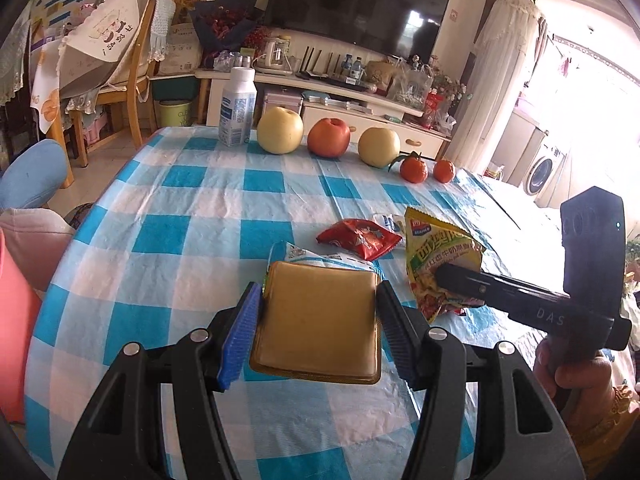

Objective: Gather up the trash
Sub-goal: 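Grasp the yellow snack bag with the right gripper while the left holds the cake, then carry the cake and yellow bag over the pink bucket and open both grippers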

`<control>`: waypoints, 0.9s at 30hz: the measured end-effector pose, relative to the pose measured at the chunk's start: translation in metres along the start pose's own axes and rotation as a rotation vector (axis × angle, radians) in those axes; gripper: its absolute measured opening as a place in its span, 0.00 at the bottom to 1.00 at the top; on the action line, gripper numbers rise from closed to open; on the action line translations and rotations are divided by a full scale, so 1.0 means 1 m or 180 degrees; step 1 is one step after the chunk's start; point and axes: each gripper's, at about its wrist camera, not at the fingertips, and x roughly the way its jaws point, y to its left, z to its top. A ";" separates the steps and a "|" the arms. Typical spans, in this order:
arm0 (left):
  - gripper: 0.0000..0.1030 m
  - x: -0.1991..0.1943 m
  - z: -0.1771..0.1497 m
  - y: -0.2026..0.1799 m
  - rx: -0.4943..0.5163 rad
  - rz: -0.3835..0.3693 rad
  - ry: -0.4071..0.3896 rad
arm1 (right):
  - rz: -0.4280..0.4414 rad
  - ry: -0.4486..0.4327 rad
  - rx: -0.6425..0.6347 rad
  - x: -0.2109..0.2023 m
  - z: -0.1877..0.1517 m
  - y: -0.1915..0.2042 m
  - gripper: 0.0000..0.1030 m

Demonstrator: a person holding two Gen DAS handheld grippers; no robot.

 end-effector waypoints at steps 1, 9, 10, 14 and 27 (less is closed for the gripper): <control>0.58 -0.003 0.001 0.003 -0.0022 0.0008 -0.0027 | -0.0007 0.0022 -0.0022 0.002 0.000 0.005 0.16; 0.58 -0.032 0.011 0.035 -0.0259 0.0049 -0.0297 | 0.0100 0.0145 -0.0176 0.015 0.003 0.050 0.16; 0.58 -0.037 0.013 0.042 -0.0316 0.0061 -0.0346 | 0.0110 0.0163 -0.0226 0.017 0.005 0.058 0.16; 0.58 -0.060 0.017 0.077 -0.0588 0.0204 -0.0565 | 0.0198 0.0235 -0.0332 0.028 0.011 0.084 0.16; 0.58 -0.123 -0.004 0.196 -0.1655 0.1197 -0.1119 | 0.0733 0.0560 -0.0922 0.099 0.041 0.219 0.16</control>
